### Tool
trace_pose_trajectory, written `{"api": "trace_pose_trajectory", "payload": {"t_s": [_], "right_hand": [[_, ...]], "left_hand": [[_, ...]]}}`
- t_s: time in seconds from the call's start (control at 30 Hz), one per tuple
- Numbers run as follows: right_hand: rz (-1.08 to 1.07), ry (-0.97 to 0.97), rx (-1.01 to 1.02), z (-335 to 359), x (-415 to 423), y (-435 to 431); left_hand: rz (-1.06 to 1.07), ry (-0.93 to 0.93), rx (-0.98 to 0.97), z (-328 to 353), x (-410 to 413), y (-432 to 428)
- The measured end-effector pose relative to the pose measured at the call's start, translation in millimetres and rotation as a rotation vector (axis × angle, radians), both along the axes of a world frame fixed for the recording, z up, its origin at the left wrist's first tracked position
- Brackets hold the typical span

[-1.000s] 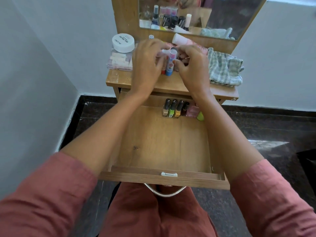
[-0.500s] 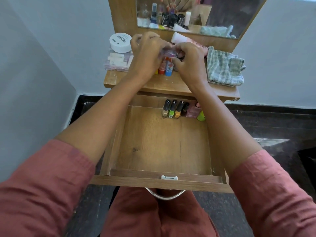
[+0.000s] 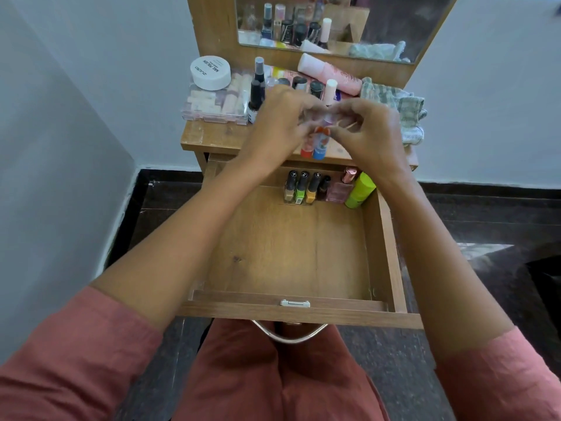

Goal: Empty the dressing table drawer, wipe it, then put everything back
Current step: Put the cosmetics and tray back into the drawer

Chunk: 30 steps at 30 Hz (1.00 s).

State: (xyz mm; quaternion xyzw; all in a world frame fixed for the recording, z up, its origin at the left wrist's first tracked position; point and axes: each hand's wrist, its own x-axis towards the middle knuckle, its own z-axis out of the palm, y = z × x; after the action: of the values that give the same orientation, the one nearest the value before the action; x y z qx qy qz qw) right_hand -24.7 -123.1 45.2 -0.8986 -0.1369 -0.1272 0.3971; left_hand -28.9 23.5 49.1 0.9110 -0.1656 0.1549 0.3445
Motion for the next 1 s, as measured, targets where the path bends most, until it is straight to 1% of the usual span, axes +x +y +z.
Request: {"api": "trace_pose_trajectory", "payload": {"t_s": [0.1, 0.33, 0.5, 0.7, 1.0], "right_hand": [[-0.008, 0.028, 0.001, -7.1, -15.8, -16.0], [-0.063, 0.111, 0.035, -35.0, -44.9, -50.3], [-0.093, 0.129, -0.066, -57.8, -55.2, -70.1], [-0.145, 0.132, -0.114, -78.4, -54.6, -79.0], [-0.194, 0.151, -0.158, -94.5, -49.8, -82.1]], "left_hand": [[-0.049, 0.046, -0.061, -9.0, -14.8, -14.8], [-0.101, 0.126, -0.108, -42.7, -33.2, -49.0], [-0.134, 0.187, -0.069, -68.9, -37.2, -71.7], [-0.114, 0.256, -0.031, -91.9, -32.2, -85.0], [-0.065, 0.269, -0.027, -108.4, -27.9, -93.7]]}}
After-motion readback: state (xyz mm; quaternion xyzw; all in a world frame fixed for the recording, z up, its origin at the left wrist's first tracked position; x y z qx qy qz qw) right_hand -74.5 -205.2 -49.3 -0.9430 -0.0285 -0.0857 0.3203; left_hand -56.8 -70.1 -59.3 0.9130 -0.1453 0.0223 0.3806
